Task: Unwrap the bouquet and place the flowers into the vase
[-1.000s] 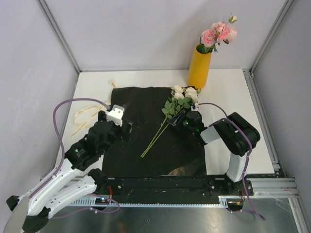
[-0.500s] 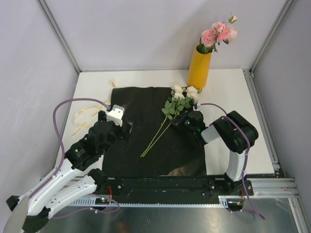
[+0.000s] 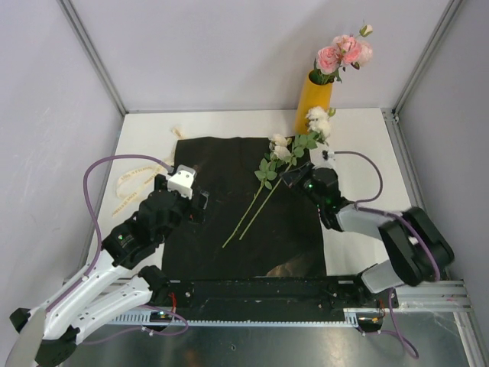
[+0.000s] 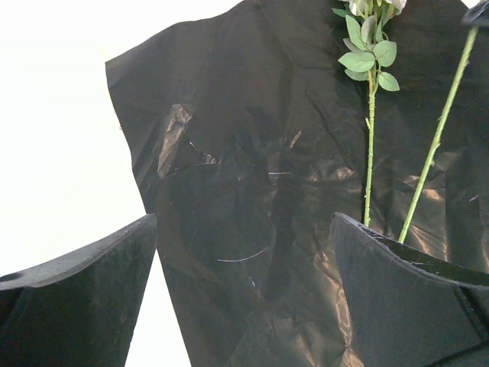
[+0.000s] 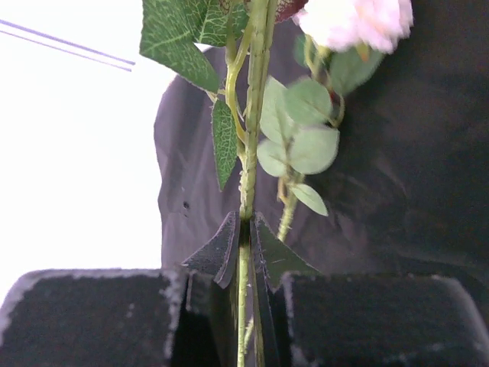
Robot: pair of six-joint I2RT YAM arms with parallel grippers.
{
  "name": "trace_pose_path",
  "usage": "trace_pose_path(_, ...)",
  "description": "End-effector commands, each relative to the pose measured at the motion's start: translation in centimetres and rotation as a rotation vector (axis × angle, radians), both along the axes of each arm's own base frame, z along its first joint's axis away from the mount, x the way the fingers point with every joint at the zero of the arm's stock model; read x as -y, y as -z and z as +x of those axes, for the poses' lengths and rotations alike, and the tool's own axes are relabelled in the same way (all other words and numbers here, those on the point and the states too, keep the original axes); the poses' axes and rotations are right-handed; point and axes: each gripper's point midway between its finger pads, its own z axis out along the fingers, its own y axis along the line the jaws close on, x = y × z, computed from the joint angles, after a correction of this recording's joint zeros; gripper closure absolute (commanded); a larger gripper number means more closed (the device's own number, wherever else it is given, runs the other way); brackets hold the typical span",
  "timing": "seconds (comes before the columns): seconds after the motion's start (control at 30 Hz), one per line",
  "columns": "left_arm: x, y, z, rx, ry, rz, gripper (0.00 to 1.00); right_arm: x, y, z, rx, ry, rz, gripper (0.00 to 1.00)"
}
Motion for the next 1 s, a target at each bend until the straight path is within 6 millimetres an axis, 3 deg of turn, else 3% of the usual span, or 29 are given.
trace_pose_path(0.0, 0.1, -0.4, 0.3, 0.019, 0.0, -0.003, 0.0, 3.2, -4.9, 0.1, 0.144, 0.109, -0.127, 1.0)
trace_pose_path(0.1, 0.2, -0.4, 0.3, 0.017, 0.002, 0.0, 0.0, 4.9, -9.1, -0.1, 0.253, 0.168, -0.17, 1.0)
trace_pose_path(0.23, 0.2, -0.4, 0.3, 0.017, 0.003, -0.002, 0.0, 6.4, -16.7, -0.6, 0.462, 0.224, -0.251, 1.0)
trace_pose_path(0.37, 0.2, -0.4, 0.3, 0.016, 0.003, 0.0, 0.0, 6.9, -24.2, -0.7, 0.697, 0.246, -0.38, 1.0)
trace_pose_path(0.5, 0.2, -0.4, 0.3, 0.015, 0.005, -0.002, 0.0, 7.0, -30.4, -0.2, 0.868, 0.282, -0.474, 1.0)
trace_pose_path(0.73, 0.0, -0.4, 0.3, 0.022, -0.002, -0.002, 0.0, 7.3, -38.6, 1.5, 1.125, 0.393, -0.648, 1.0)
trace_pose_path(0.97, -0.1, -0.6, 0.2, 0.029, -0.005, -0.005, 0.0, 9.1, -43.3, 4.7, 1.228, 0.473, -0.715, 1.0)
